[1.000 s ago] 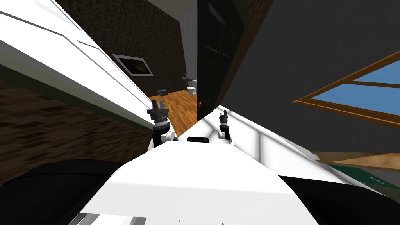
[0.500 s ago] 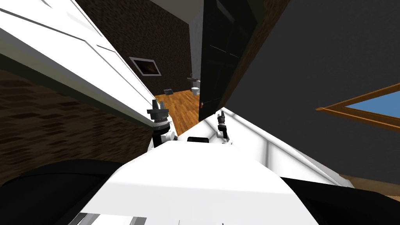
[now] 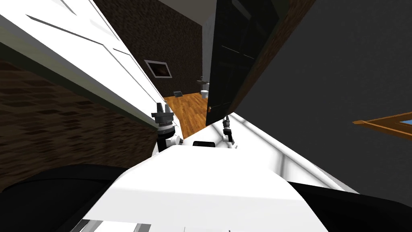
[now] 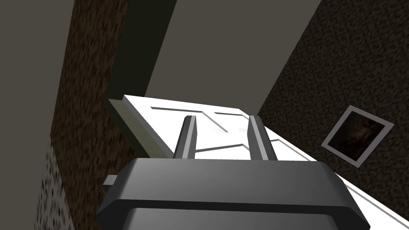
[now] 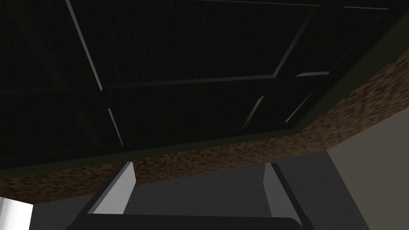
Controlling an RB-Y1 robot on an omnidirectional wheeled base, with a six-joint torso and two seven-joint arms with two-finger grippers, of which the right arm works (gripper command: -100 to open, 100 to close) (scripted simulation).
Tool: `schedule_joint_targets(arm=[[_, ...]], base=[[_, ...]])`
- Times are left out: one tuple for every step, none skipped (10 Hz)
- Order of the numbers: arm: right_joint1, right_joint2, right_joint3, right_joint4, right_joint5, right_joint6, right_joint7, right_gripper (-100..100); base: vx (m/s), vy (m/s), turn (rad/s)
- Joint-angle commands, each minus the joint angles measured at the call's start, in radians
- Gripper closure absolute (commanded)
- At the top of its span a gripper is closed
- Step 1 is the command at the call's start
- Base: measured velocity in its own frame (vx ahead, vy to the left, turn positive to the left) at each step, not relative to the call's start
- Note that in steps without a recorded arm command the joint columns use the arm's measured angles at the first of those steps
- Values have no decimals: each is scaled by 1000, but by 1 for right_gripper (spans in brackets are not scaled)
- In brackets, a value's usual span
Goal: Push the door open
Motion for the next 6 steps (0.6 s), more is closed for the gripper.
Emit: schedule_joint_targets(arm=[[-21, -5, 2, 50, -3, -17, -4, -100], [-21, -5, 2, 59, -3, -17, -4, -100], [-35, -6, 3, 93, -4, -26, -5, -100], [-49, -7, 4, 122, -5, -36, -6, -100], [-49, -7, 4, 128, -5, -36, -6, -100], [-63, -8, 6, 163, -7, -46, -7, -100]], base=[[46, -97, 198], [31, -69, 45], [29, -61, 81], [52, -81, 210], [40, -69, 108], [27, -60, 137]])
